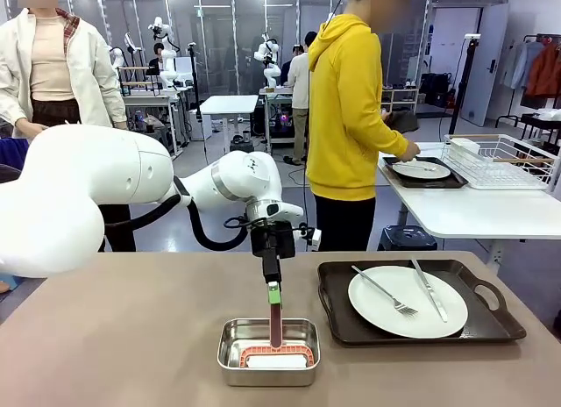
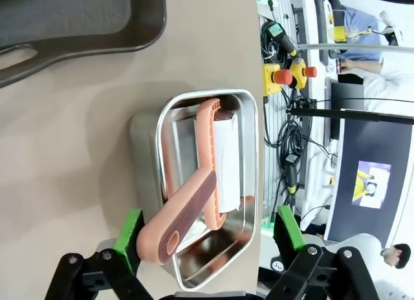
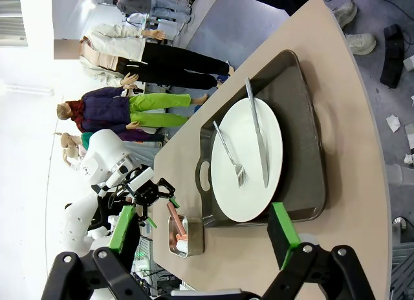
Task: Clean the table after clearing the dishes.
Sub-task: When the left (or right) Handle tray is removed, use the left hand (or right hand) to clean the left (or right) side of the table with the Lint Roller.
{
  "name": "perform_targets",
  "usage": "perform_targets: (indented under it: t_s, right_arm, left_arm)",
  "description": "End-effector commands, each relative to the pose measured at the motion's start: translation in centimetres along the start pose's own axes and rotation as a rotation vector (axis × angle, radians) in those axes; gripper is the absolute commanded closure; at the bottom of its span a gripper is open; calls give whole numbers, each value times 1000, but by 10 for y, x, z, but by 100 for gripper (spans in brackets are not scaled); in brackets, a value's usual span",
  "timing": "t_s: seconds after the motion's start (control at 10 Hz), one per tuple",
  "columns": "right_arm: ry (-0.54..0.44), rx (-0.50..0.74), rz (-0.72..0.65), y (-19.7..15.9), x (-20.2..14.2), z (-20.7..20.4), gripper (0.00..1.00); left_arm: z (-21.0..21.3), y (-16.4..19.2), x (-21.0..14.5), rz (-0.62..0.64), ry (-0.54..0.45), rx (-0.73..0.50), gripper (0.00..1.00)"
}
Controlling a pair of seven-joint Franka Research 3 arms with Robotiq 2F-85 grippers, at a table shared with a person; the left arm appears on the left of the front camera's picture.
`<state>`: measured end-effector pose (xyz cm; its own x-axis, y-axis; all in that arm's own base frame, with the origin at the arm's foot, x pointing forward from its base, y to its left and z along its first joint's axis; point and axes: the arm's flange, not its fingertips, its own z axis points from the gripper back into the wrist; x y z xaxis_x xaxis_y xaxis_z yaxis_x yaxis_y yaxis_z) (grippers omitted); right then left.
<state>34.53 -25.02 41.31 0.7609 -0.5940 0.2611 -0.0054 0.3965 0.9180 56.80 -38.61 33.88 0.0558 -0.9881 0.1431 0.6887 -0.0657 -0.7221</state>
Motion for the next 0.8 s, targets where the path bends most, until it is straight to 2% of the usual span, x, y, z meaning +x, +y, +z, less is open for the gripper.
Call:
perform_targets:
  t_s: [0.0, 0.1, 0.2, 0.3, 0.4, 0.5, 0.6, 0.7]
  right_arm:
    - [8, 5, 17, 2, -1, 2, 0]
    - [8, 5, 17, 2, -1, 2, 0]
    - [8, 5, 17, 2, -1, 2, 0]
    - [8, 5, 17, 2, -1, 2, 0]
    - [8, 5, 17, 2, -1, 2, 0]
    - [8, 5, 17, 2, -1, 2, 0]
    - [8, 5, 17, 2, -1, 2, 0]
    - [8, 5, 17, 2, -1, 2, 0]
  left_arm:
    - [11, 4, 8, 50, 43, -27, 0]
    - [9, 5, 9, 64, 56, -34, 14]
    - [8, 4, 10, 62, 62, -34, 52]
    - [7, 4, 12, 60, 61, -42, 73]
    - [6, 5, 13, 59, 62, -44, 100]
    - [5, 5, 13, 66, 72, -42, 100]
    - [5, 5, 13, 71, 74, -33, 88]
    - [5, 6, 13, 72, 74, -28, 98]
